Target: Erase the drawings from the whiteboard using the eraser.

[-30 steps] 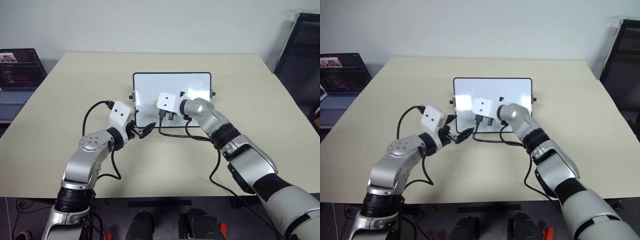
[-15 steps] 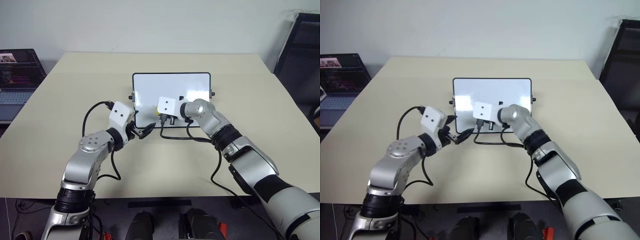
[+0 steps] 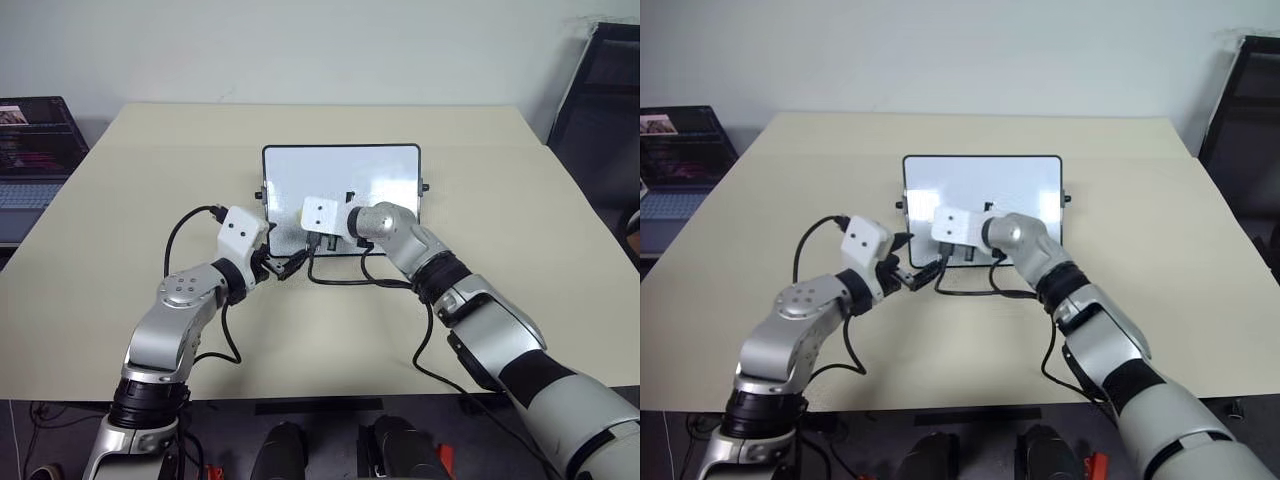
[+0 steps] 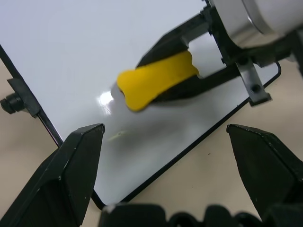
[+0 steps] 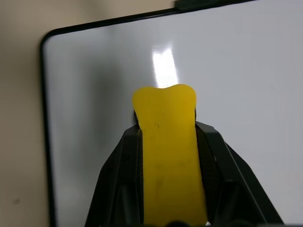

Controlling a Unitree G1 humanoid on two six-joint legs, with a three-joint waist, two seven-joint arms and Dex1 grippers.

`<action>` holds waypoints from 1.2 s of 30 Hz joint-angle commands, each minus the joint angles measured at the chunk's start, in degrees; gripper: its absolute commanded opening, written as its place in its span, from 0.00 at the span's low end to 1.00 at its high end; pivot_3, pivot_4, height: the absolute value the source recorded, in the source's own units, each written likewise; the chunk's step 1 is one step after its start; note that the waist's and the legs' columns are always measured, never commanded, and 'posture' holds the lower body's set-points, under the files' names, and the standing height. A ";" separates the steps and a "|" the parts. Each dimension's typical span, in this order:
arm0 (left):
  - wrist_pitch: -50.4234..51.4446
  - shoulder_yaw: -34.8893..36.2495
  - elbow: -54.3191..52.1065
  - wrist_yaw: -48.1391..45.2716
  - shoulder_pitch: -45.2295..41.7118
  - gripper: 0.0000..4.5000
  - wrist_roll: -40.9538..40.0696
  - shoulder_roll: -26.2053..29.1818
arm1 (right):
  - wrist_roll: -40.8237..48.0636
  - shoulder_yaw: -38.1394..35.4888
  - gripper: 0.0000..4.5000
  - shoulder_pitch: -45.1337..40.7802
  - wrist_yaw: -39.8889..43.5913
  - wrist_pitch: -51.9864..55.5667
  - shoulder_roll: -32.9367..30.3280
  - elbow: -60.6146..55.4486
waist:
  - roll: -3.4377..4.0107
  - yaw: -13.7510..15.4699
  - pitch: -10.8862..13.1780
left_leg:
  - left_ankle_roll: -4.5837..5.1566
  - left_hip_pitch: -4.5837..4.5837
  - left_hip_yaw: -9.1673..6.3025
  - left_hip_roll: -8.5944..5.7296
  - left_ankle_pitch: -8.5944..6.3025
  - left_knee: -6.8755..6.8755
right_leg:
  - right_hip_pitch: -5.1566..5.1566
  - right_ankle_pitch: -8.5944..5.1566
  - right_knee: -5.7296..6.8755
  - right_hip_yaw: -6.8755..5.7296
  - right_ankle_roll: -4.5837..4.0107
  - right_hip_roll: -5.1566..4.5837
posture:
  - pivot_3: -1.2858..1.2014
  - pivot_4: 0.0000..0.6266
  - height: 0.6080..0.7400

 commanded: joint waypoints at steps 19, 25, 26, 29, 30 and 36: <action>-1.12 0.14 -1.31 -0.18 -0.96 1.00 -0.19 0.08 | -0.89 -2.03 0.25 0.54 -1.59 4.04 -3.57 -0.91 | 0.01 0.03 0.02 | 0.00 0.00 -0.06 -0.01 0.00 0.02 | 0.03 -0.01 0.02 0.00 -0.02 0.00 | 0.52 0.24 1.00; -1.30 0.02 -0.79 -0.54 -1.25 1.00 -0.20 0.09 | 0.74 -5.51 0.25 -1.18 -4.31 4.93 -5.70 0.64 | 0.01 0.56 0.02 | 0.00 0.01 -0.10 -0.04 0.01 0.11 | 0.10 -0.01 0.07 -0.03 -0.01 -0.01 | 0.52 0.24 1.00; -1.30 -0.06 -0.73 -0.54 -1.32 1.00 -0.18 0.03 | 1.05 -6.03 0.25 -1.40 -4.50 4.99 -5.86 0.83 | 0.01 0.57 0.02 | 0.00 0.02 -0.10 -0.05 0.02 0.12 | 0.12 -0.01 0.07 -0.03 -0.01 -0.01 | 0.52 0.24 1.00; -1.13 -0.27 -0.76 -0.53 -1.57 1.00 -0.16 -0.13 | 1.17 -6.09 0.25 -1.37 -3.79 4.96 -5.94 0.75 | 0.01 0.56 0.02 | 0.01 0.05 -0.08 -0.04 0.02 0.13 | 0.13 -0.01 0.07 -0.02 -0.01 -0.01 | 0.52 0.24 1.00; -1.07 -0.31 -0.80 -0.54 -1.63 1.00 -0.17 -0.14 | 1.07 -5.69 0.25 -1.03 -3.13 4.89 -5.88 0.39 | 0.01 0.55 0.02 | 0.01 0.05 -0.08 -0.03 0.02 0.12 | 0.13 -0.01 0.07 -0.02 -0.01 0.00 | 0.52 0.24 1.00; -0.06 -0.51 -1.45 -0.19 -2.11 1.00 -0.26 -0.31 | 0.68 -2.89 0.25 2.84 2.24 5.18 -5.29 -4.20 | -0.01 0.34 0.00 | 0.01 0.06 -0.06 -0.02 0.02 0.10 | 0.13 -0.01 0.05 0.00 -0.01 0.00 | 0.52 0.24 1.00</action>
